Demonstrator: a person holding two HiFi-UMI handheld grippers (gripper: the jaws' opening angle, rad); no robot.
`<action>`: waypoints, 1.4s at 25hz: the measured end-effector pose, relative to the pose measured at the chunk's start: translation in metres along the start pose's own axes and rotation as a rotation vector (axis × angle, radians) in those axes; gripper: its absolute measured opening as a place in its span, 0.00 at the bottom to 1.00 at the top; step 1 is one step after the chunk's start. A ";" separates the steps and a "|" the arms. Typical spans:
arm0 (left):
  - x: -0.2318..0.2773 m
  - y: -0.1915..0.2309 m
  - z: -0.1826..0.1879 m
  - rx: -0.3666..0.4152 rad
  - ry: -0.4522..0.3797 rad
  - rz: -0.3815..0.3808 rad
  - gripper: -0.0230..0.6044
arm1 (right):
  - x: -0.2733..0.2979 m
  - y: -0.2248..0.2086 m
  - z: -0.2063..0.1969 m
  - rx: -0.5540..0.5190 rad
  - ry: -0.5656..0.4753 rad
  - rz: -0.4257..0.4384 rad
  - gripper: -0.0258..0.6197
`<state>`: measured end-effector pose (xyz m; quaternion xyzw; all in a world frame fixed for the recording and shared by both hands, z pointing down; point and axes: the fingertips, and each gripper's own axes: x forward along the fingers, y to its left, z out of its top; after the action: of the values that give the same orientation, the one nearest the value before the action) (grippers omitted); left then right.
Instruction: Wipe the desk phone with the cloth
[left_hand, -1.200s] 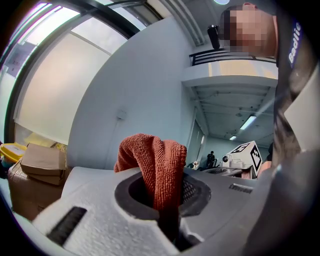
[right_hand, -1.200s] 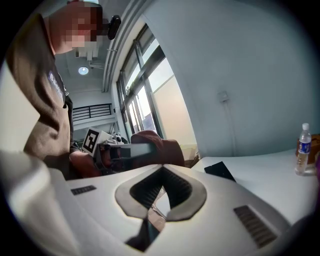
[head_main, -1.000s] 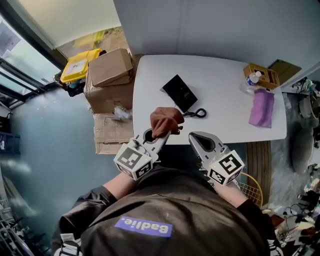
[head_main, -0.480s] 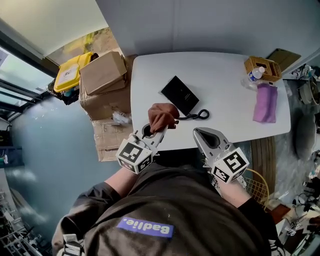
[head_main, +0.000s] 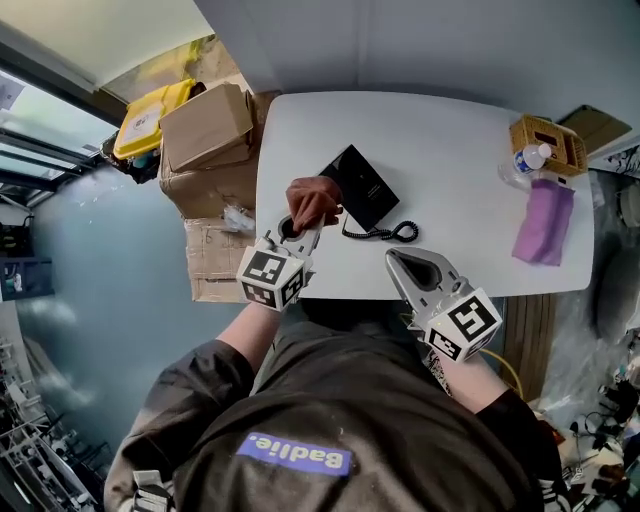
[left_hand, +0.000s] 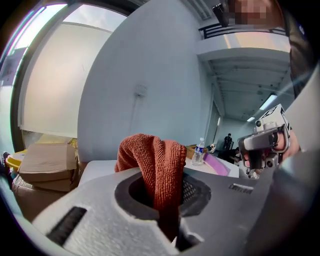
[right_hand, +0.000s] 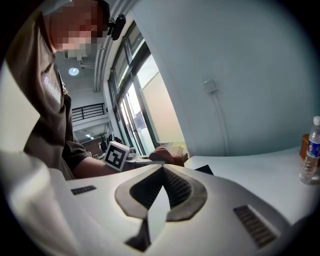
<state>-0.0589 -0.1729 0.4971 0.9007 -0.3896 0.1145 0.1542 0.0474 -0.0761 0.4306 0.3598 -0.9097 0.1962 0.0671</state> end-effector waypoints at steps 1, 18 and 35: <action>0.006 0.004 -0.005 -0.002 0.012 0.015 0.10 | 0.000 -0.003 -0.001 0.001 0.004 0.010 0.08; 0.089 0.045 -0.077 -0.033 0.154 0.104 0.10 | -0.005 -0.045 -0.034 0.048 0.096 0.047 0.08; 0.102 -0.041 -0.143 -0.096 0.257 0.018 0.10 | -0.023 -0.063 -0.040 0.055 0.123 0.072 0.08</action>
<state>0.0268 -0.1618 0.6551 0.8668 -0.3796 0.2112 0.2448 0.1063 -0.0876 0.4806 0.3156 -0.9105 0.2453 0.1059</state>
